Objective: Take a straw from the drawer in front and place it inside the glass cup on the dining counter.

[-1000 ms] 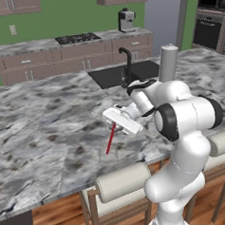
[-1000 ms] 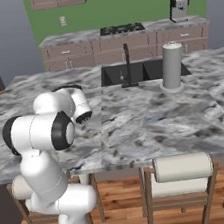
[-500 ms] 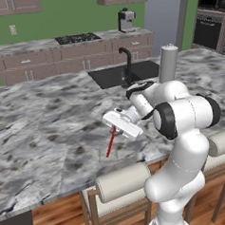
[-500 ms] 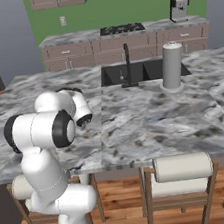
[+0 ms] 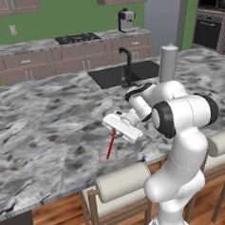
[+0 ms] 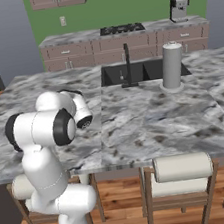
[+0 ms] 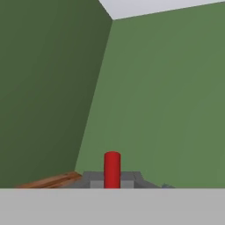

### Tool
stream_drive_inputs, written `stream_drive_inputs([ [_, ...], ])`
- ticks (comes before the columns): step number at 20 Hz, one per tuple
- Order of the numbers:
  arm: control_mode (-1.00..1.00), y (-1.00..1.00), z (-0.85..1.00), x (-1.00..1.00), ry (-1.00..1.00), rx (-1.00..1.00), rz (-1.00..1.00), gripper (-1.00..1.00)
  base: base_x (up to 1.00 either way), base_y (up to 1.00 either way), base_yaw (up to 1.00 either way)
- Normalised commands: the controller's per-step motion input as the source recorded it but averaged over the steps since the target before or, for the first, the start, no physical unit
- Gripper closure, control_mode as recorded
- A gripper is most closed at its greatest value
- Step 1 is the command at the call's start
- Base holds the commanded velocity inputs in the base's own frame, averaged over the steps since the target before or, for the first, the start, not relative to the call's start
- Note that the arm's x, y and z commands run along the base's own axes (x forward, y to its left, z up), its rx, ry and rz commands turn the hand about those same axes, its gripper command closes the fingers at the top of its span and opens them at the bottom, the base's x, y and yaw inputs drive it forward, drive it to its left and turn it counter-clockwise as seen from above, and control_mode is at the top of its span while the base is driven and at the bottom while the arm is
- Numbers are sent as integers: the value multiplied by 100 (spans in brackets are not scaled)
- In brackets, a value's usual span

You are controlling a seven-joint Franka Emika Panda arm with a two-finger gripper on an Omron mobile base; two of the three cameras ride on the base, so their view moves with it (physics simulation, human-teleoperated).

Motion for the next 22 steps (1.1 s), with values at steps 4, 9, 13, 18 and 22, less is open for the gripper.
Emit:
stream_drive_inputs([
  [4,-100,10,-11,0,0,0,0,-100,0,0,0],
  [9,-100,0,-5,0,-1,0,0,-100,0,0,0],
  [13,-100,0,0,0,-4,0,0,-100,0,0,0],
  [18,-100,0,0,0,-3,0,0,-100,0,0,0],
  [22,-100,-27,17,-4,-4,-1,-1,-100,0,0,0],
])
